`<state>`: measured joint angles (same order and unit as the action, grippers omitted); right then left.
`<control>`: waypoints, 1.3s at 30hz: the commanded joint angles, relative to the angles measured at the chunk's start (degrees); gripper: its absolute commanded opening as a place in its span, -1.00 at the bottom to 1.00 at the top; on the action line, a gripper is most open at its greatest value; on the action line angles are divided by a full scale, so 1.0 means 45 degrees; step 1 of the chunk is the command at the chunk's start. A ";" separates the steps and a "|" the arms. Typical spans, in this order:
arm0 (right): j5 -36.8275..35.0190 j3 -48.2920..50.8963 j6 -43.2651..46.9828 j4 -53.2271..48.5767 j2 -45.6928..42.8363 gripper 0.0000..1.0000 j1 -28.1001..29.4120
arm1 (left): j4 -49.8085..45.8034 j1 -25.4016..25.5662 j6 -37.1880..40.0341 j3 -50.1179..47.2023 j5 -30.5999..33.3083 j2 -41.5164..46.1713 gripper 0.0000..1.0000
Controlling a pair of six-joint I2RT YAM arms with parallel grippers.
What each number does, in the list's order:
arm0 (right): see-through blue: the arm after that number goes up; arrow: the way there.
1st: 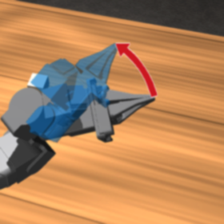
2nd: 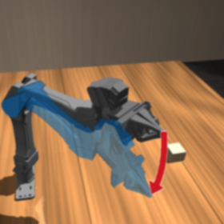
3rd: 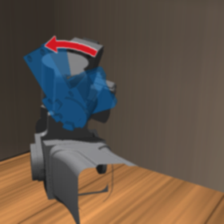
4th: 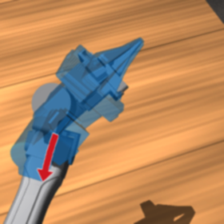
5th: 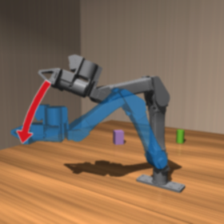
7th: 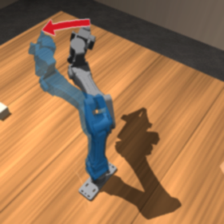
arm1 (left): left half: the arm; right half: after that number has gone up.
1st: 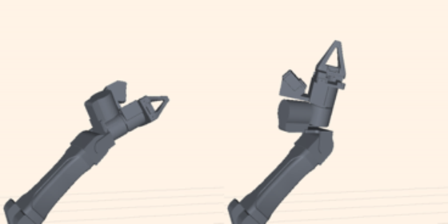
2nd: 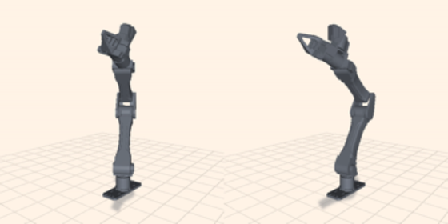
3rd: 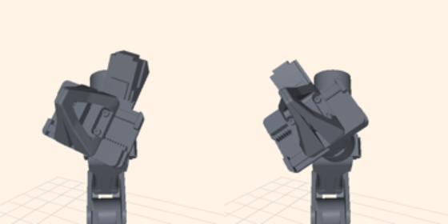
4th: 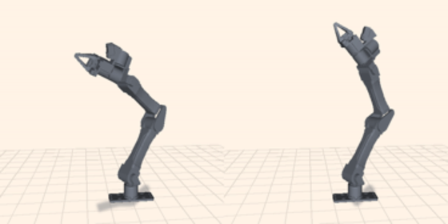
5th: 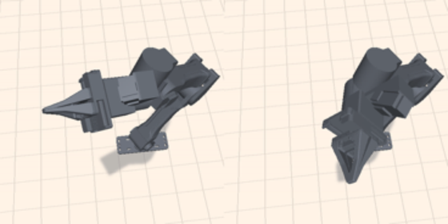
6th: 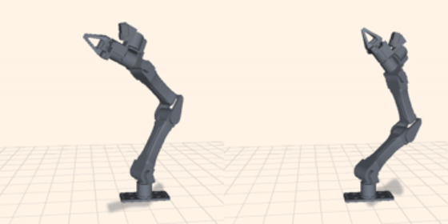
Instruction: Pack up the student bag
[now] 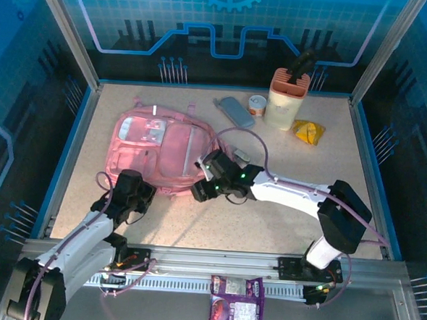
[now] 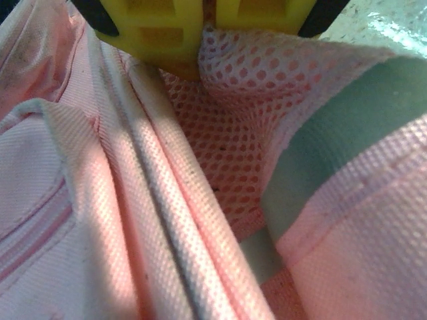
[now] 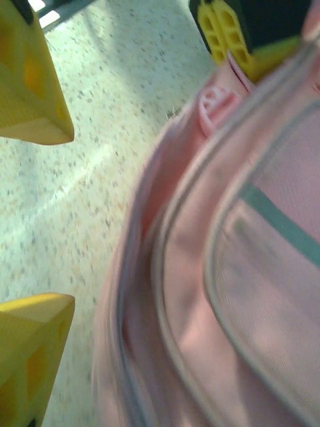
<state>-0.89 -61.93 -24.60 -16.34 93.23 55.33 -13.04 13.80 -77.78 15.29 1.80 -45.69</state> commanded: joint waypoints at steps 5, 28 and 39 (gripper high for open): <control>0.0387 0.0390 -0.0679 0.3691 0.1695 0.02 0.1190 | 0.0145 0.0642 -0.0315 0.0510 -0.0180 0.0154 -1.00; -0.4612 -0.2143 -0.3297 0.2839 0.4391 0.11 0.2157 | 0.0063 0.1718 -0.0599 0.0527 0.0528 0.0294 -1.00; -0.4937 -0.2468 -0.3191 0.2342 0.4592 -0.41 0.2221 | -0.0227 0.1737 -0.0530 0.0528 0.0749 0.0487 -1.00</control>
<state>-18.52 -71.31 -39.13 -6.09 113.16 65.63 -13.26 20.60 -80.97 15.66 6.70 -45.01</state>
